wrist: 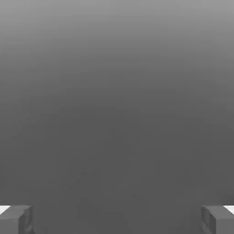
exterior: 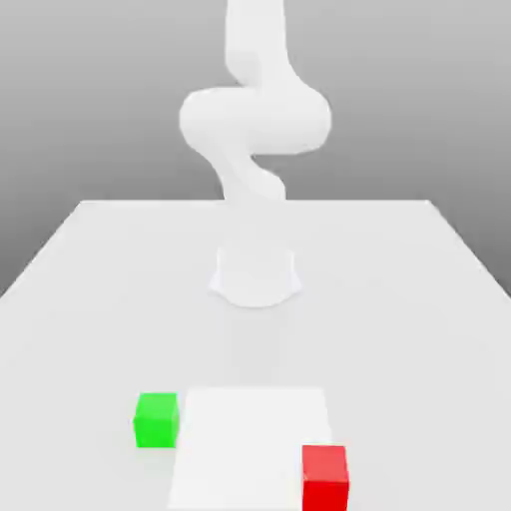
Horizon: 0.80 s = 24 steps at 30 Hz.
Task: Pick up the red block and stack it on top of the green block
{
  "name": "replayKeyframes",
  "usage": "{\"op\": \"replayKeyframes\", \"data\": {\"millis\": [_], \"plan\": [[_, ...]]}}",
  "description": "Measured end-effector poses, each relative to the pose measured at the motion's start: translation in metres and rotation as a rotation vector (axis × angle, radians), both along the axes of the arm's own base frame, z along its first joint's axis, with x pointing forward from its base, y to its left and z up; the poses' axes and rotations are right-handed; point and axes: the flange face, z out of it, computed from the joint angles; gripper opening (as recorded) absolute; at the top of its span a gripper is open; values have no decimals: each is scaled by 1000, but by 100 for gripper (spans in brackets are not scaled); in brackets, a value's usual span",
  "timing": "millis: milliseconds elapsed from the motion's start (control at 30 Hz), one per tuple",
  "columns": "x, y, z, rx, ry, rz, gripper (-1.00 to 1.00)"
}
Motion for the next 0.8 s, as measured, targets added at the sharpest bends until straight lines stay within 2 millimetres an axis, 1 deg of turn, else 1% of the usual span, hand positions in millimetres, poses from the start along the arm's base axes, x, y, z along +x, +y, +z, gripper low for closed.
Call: {"op": "replayKeyframes", "data": {"millis": [100, 200, 300, 400, 500, 600, 700, 800], "plan": [[38, 9, -49, -8, 89, -10, 0], [68, 17, -100, -15, 174, -17, 0], [91, 24, -153, -18, 259, -21, 0], [108, 32, -209, -19, 342, -23, 0], [118, 40, -265, -17, 427, -24, 0], [121, 49, -322, -12, 511, -21, 0], [117, 58, -379, -3, 595, -17, 0], [108, 66, -433, 11, 679, -16, 0]]}}
